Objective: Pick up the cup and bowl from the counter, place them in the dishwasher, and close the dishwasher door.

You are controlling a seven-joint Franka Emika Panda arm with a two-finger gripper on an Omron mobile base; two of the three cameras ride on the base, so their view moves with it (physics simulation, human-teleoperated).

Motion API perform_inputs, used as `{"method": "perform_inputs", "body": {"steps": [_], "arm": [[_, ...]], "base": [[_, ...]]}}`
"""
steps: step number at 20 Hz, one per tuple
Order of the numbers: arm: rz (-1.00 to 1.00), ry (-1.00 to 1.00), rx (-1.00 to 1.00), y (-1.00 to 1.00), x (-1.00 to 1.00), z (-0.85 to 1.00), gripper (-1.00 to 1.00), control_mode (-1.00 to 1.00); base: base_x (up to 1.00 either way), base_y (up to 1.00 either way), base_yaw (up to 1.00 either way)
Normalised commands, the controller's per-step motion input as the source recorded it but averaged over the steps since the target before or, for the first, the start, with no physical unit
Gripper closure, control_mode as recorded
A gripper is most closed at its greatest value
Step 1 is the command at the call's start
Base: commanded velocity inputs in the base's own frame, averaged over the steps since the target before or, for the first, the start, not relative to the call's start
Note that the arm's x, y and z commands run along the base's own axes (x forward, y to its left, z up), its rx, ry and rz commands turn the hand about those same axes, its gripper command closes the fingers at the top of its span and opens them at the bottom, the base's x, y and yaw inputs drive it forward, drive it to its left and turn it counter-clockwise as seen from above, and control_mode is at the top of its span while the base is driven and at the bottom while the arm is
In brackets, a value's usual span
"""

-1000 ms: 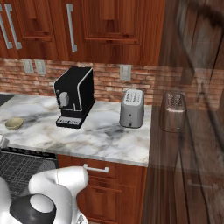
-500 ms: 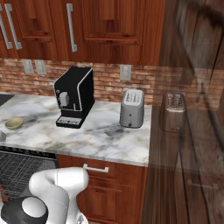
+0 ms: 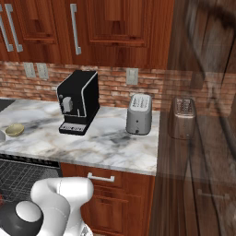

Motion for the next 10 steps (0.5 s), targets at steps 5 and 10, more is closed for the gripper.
{"method": "perform_inputs", "body": {"steps": [5,10], "arm": [[0.24,-0.01,-0.34,0.00,0.00,-0.24,1.00,-1.00],[0.27,-0.04,-0.31,0.00,0.00,-0.44,1.00,-1.00]], "base": [[0.00,0.00,0.00],[0.00,0.00,0.00]]}}
